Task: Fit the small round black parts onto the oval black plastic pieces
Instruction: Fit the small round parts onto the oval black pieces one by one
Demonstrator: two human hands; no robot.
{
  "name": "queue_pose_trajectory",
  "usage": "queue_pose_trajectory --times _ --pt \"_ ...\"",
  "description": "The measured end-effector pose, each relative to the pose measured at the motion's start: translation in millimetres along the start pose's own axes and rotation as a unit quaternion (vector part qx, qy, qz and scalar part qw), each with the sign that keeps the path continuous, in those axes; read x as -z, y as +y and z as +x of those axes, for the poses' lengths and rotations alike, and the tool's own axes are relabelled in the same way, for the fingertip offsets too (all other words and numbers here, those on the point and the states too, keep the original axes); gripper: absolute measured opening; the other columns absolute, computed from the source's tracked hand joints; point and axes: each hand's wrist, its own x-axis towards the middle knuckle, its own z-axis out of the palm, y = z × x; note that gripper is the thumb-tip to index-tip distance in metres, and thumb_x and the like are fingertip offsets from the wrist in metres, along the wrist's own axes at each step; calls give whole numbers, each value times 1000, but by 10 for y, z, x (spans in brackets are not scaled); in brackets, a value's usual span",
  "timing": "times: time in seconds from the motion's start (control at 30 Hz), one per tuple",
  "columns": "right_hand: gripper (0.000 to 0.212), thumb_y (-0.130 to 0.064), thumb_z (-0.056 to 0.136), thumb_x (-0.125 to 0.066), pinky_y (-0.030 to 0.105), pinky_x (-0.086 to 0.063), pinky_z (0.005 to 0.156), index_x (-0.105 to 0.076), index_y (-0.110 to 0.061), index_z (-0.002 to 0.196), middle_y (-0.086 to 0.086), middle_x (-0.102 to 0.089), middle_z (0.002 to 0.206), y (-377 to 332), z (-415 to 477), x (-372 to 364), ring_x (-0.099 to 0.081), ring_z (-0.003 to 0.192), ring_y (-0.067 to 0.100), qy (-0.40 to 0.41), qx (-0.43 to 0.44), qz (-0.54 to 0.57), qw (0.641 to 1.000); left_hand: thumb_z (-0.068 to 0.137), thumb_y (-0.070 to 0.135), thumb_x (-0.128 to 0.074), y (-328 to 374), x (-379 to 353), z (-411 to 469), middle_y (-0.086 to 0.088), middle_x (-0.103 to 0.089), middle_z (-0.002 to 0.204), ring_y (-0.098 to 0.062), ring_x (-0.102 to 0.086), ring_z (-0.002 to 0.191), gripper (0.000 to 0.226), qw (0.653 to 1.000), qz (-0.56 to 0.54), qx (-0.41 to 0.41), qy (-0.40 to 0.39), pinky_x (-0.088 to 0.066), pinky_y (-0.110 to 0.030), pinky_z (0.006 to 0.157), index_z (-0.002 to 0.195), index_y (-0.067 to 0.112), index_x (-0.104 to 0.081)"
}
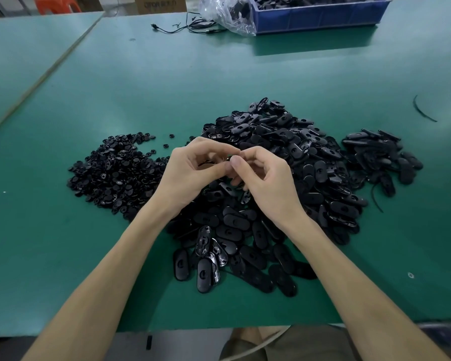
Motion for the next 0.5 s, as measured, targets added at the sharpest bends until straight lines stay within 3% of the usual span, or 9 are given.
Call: queue_pose_trajectory --times 0.13,0.27,0.5 --pt "16 -32 100 -69 19 -51 61 -72 -17 97 0 -78 84 15 6 2 -73 68 15 2 -4 15 1000 89 1 -77 -8 -22 1 -18 -68 100 -22 -62 90 25 1000 -6 22 4 -56 -38 90 113 0 -71" --pt "12 -27 100 -70 25 -52 57 -72 -16 96 4 -77 79 23 29 28 -76 68 23 0 -2 61 998 95 8 -72 -38 -26 5 -17 -75 101 -29 -72 89 17 999 48 25 -2 -61 -41 88 111 1 -72" --pt "10 -23 100 -71 25 -55 58 -73 -14 97 3 -78 79 44 33 19 -77 71 23 5 1 71 997 96 6 -69 -57 -5 24 -10 -77 91 -16 -73 77 13 998 60 35 2 -59 -26 75 107 1 -73"
